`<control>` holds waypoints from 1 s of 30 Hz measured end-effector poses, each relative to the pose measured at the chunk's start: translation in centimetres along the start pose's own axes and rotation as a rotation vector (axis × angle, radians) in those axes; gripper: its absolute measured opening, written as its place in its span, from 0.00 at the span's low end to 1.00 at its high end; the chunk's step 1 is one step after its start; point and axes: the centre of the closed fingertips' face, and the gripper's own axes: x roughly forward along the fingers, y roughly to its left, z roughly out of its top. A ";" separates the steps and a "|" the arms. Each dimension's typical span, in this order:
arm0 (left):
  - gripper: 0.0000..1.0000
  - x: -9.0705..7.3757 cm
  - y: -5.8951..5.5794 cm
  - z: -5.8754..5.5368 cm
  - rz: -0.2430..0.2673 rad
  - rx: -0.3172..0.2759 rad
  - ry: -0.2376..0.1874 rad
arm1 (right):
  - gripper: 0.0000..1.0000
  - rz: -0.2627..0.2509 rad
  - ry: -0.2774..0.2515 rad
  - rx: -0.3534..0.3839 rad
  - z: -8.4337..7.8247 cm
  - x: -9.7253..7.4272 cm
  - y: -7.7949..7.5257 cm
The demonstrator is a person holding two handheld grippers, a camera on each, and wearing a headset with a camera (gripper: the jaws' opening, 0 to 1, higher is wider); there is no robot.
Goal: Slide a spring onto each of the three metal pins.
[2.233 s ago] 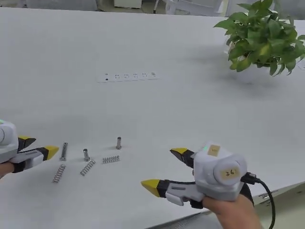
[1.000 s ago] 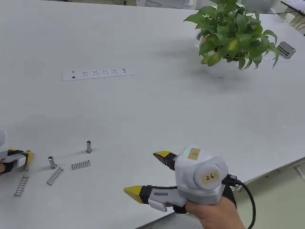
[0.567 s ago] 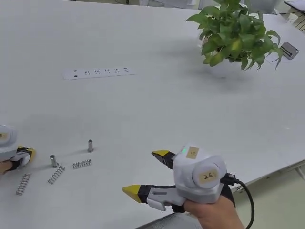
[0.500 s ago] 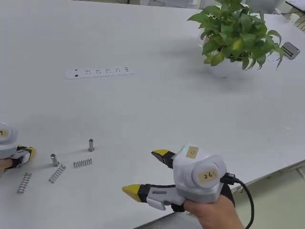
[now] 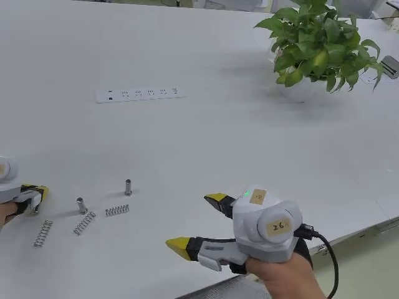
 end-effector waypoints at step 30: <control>0.00 -2.7 0.6 -0.7 0.029 0.040 0.000 | 0.64 0.022 -0.010 -0.005 -0.5 0.1 0.4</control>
